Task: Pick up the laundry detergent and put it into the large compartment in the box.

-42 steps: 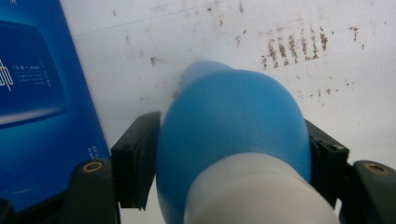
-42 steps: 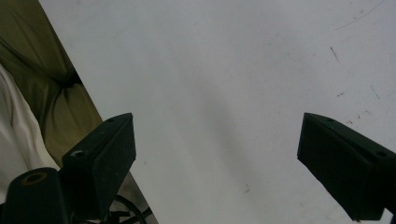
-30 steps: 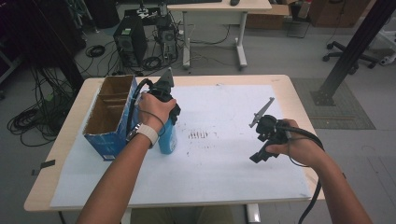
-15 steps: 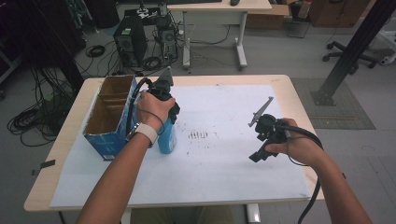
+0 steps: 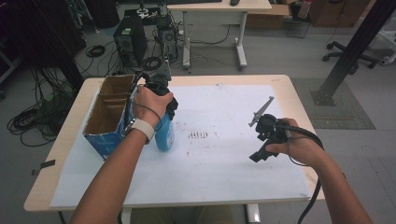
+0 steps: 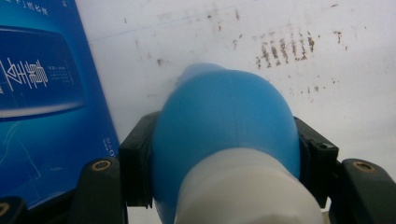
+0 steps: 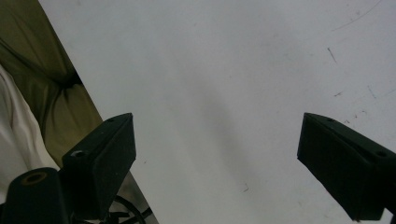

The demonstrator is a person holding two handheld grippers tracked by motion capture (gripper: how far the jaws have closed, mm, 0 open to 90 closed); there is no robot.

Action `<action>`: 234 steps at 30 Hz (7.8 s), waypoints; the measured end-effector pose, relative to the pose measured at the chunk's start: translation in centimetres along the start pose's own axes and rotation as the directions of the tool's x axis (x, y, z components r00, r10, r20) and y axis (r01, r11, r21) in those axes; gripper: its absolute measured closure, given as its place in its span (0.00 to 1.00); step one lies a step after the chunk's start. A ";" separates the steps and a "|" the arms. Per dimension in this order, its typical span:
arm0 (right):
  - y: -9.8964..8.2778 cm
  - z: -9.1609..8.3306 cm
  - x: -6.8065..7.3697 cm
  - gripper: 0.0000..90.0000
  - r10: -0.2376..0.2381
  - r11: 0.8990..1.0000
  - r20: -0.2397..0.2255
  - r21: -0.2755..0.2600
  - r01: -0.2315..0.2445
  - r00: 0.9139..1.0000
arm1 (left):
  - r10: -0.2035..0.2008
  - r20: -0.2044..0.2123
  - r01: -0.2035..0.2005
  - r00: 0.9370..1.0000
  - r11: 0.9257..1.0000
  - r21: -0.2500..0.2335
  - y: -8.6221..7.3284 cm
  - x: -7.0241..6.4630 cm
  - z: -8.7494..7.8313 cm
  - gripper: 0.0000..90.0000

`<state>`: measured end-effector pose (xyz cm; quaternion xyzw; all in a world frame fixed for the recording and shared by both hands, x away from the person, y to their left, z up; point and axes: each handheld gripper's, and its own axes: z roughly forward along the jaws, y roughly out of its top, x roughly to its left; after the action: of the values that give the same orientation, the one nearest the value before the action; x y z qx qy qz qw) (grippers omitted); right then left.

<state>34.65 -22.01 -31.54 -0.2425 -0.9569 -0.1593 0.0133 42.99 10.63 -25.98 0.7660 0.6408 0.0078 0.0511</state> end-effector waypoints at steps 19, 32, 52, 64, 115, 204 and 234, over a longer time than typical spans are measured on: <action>0.1 0.0 0.0 0.13 -0.003 1.000 0.000 0.000 0.003 1.000 | 0.003 0.003 -0.003 1.000 1.000 -0.003 0.0 0.0 -2.9 0.42; 0.1 -0.3 0.1 0.13 -0.004 1.000 0.003 -0.005 0.004 1.000 | 0.004 -0.001 -0.004 1.000 1.000 -0.017 0.1 0.2 -5.1 0.42; 0.0 -0.4 0.1 0.13 0.002 1.000 0.004 -0.004 -0.002 1.000 | 0.015 -0.006 -0.015 1.000 0.999 -0.031 0.1 0.3 -8.4 0.42; 0.0 -0.5 0.1 0.13 -0.001 1.000 0.005 -0.003 0.001 1.000 | 0.019 -0.013 -0.019 1.000 0.999 -0.046 0.1 0.3 -10.2 0.42; 0.0 -0.7 0.1 0.13 0.001 1.000 0.011 -0.009 -0.001 1.000 | -0.034 -0.021 0.031 0.999 0.991 -0.131 -0.9 3.9 -18.2 0.42; -0.2 -0.4 -0.1 0.13 0.013 1.000 0.004 -0.003 -0.013 1.000 | -0.157 -0.089 0.147 0.984 0.983 -0.107 -2.5 13.5 -14.4 0.42; -0.1 -0.2 -0.2 0.13 0.018 1.000 0.005 -0.001 -0.018 1.000 | -0.143 -0.095 0.132 0.985 0.985 -0.108 -2.3 14.0 -8.8 0.42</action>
<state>34.79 -22.25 -31.36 -0.2517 -0.9546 -0.1590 0.0120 42.57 25.41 -18.19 0.7148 0.6928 0.0759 0.0573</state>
